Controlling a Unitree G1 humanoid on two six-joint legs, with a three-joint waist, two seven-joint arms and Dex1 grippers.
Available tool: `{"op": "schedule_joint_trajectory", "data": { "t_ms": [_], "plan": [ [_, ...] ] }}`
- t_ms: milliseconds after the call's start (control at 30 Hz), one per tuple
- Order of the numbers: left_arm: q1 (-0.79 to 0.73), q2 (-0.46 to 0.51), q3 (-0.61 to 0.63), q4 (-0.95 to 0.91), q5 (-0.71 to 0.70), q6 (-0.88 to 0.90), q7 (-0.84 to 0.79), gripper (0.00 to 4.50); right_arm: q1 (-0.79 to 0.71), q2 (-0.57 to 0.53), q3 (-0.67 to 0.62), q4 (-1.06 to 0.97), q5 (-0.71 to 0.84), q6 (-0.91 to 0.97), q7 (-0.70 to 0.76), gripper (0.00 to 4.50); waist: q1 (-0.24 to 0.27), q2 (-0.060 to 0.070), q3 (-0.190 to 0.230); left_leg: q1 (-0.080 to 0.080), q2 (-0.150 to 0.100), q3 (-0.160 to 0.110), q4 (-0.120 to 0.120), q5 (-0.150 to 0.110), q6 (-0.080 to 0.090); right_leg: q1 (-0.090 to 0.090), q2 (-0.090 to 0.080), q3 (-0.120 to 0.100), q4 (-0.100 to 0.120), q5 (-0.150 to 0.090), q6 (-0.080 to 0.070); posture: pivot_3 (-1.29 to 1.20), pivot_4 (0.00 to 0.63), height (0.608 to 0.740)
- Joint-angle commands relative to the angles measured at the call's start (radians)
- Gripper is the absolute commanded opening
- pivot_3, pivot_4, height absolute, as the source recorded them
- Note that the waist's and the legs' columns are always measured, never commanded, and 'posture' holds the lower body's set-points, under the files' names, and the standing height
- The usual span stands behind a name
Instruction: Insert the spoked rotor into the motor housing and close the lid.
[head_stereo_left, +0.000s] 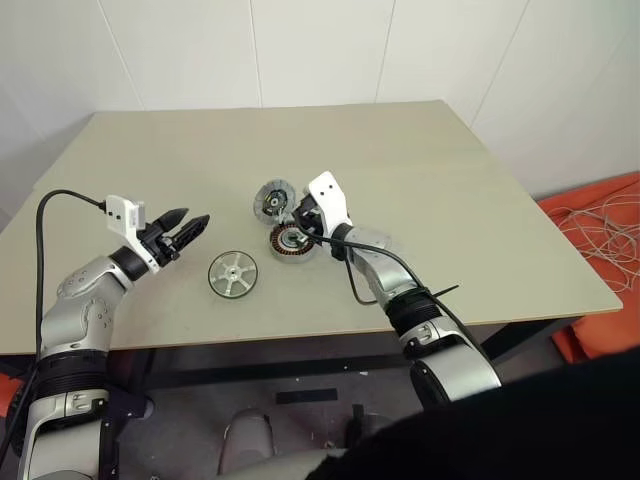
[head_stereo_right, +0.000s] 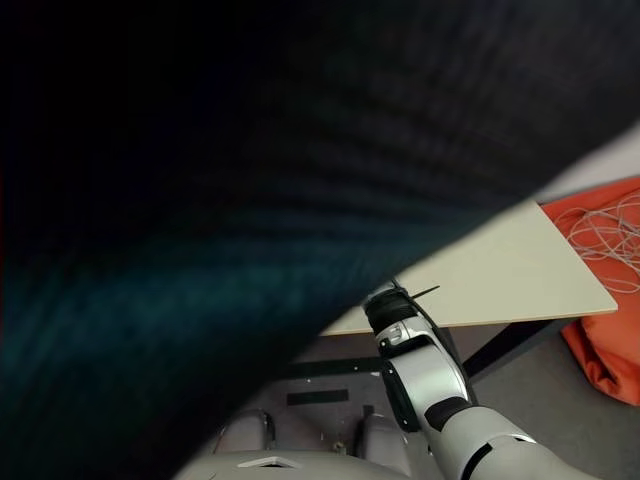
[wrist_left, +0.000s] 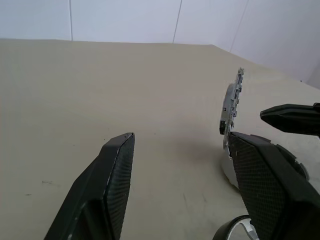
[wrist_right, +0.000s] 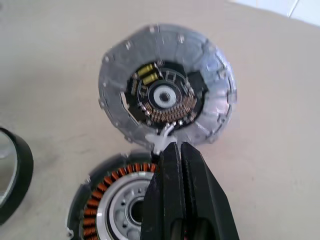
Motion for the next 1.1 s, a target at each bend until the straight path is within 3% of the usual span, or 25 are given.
{"op": "schedule_joint_trajectory", "data": {
  "t_ms": [33, 333, 700, 1100],
  "plan": [
    [-0.017, 0.009, 0.012, -0.018, 0.000, -0.020, -0.003, 3.17, -0.002, 0.012, 0.007, -0.055, 0.014, 0.019, 0.011, 0.05, 0.000, 0.000, 0.000, 0.000, 0.000, 0.000, 0.000, 0.000, 0.000, 0.000, 0.000, 0.000, 0.000, 0.000, 0.000, 0.00, 0.000, 0.740],
    [-0.009, 0.012, 0.016, -0.029, -0.002, -0.015, 0.001, 3.17, 0.093, 0.026, 0.063, 0.063, -0.037, 0.041, -0.007, 0.05, -0.001, 0.000, 0.000, 0.002, 0.000, 0.000, 0.000, 0.000, 0.000, 0.001, 0.000, 0.000, 0.000, 0.000, 0.000, 0.00, 0.000, 0.740],
    [-0.018, 0.002, 0.006, -0.025, 0.000, -0.016, 0.000, 3.17, 0.015, -0.001, -0.002, -0.066, 0.017, 0.044, -0.013, 0.05, 0.000, 0.000, 0.000, 0.004, 0.001, 0.000, 0.000, 0.001, -0.001, 0.002, 0.001, 0.001, 0.000, 0.000, 0.001, 0.00, 0.000, 0.740],
    [-0.014, 0.006, 0.008, -0.028, -0.001, -0.013, 0.001, 3.17, -0.003, 0.030, 0.005, 0.024, 0.016, 0.042, -0.004, 0.05, -0.001, 0.000, 0.000, 0.001, 0.002, 0.000, 0.000, -0.001, -0.002, 0.000, 0.002, 0.001, 0.000, -0.001, -0.001, 0.00, 0.000, 0.740]
  ]
}}
